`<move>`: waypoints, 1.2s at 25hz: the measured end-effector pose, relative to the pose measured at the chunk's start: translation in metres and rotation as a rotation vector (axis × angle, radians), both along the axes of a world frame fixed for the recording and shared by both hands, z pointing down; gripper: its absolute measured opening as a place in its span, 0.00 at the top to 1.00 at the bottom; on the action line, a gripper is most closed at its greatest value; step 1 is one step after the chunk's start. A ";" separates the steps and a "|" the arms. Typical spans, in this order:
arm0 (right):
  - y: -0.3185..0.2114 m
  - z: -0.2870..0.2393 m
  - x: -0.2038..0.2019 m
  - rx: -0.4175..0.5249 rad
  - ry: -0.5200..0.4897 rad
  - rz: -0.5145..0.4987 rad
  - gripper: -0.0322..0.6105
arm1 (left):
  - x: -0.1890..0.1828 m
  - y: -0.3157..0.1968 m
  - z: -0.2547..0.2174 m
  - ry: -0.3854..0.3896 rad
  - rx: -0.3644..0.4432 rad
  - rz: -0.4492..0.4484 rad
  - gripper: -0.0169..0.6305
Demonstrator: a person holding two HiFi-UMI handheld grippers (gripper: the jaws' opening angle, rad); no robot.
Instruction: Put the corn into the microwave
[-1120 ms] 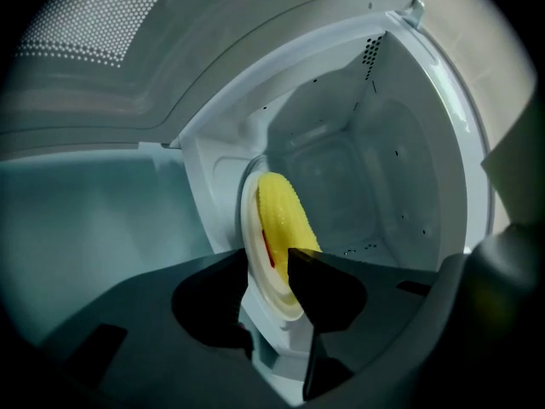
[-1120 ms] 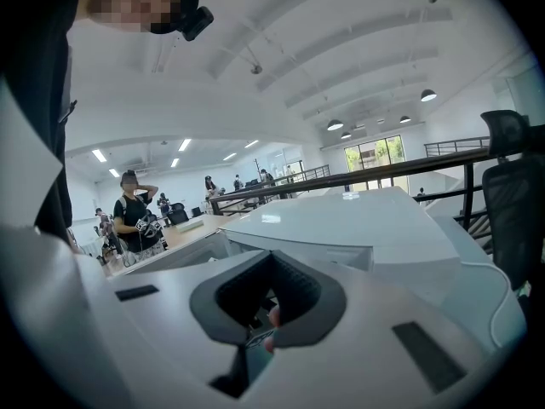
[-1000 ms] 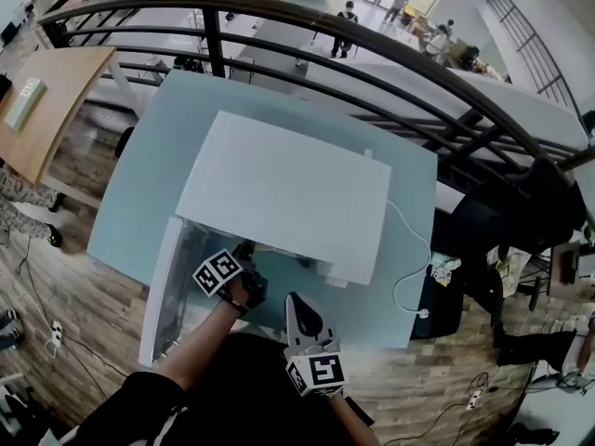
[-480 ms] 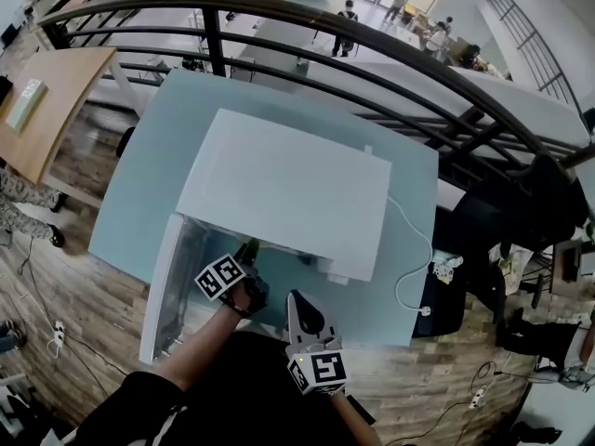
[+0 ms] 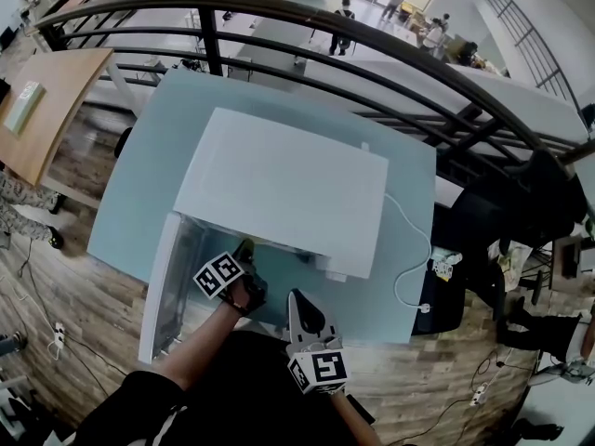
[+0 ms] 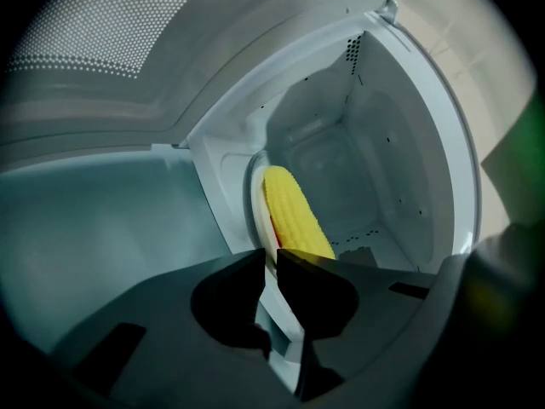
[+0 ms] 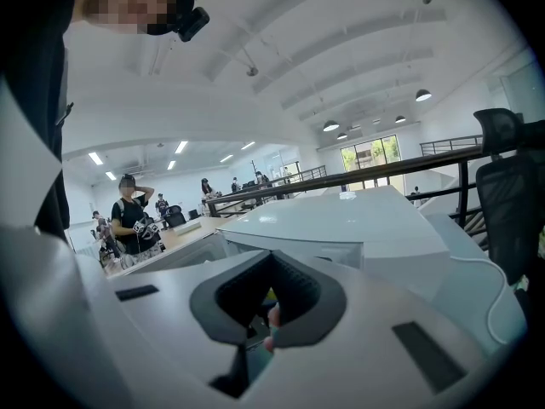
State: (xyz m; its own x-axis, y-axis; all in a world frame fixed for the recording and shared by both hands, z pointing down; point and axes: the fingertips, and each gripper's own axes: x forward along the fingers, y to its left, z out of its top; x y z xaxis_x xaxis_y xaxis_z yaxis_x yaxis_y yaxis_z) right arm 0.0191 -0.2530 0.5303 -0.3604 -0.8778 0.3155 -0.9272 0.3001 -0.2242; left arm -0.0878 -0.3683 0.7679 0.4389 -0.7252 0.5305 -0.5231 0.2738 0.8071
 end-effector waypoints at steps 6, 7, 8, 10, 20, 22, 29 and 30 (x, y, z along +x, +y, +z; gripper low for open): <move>0.002 0.003 0.000 -0.007 0.006 0.007 0.94 | 0.001 -0.006 0.002 -0.011 0.006 0.004 0.90; 0.002 0.003 0.001 -0.007 0.008 0.009 0.94 | 0.001 -0.007 0.002 -0.012 0.008 0.006 0.90; 0.003 0.004 0.001 -0.007 0.010 0.011 0.94 | 0.002 -0.008 0.002 -0.014 0.010 0.007 0.90; 0.004 0.006 0.002 -0.009 0.012 0.012 0.94 | 0.002 -0.010 0.002 -0.021 0.017 0.012 0.90; 0.008 0.006 0.002 -0.008 0.005 0.008 0.94 | -0.001 -0.007 0.000 -0.068 0.037 0.032 0.90; 0.008 0.007 0.001 -0.007 0.003 0.005 0.94 | -0.002 -0.004 -0.001 -0.074 0.039 0.039 0.90; 0.013 0.008 -0.001 -0.006 -0.011 -0.007 0.94 | 0.007 0.017 -0.015 -0.105 0.105 0.115 0.95; 0.014 0.009 -0.001 -0.005 -0.014 -0.007 0.94 | 0.008 0.021 -0.017 -0.114 0.116 0.129 0.97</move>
State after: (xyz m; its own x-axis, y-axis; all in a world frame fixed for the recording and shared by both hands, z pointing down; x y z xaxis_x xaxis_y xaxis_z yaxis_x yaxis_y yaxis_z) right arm 0.0185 -0.2387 0.5389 -0.3710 -0.8736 0.3148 -0.9218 0.3056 -0.2384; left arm -0.0799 -0.3475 0.7509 0.4741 -0.7259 0.4983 -0.6379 0.1069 0.7627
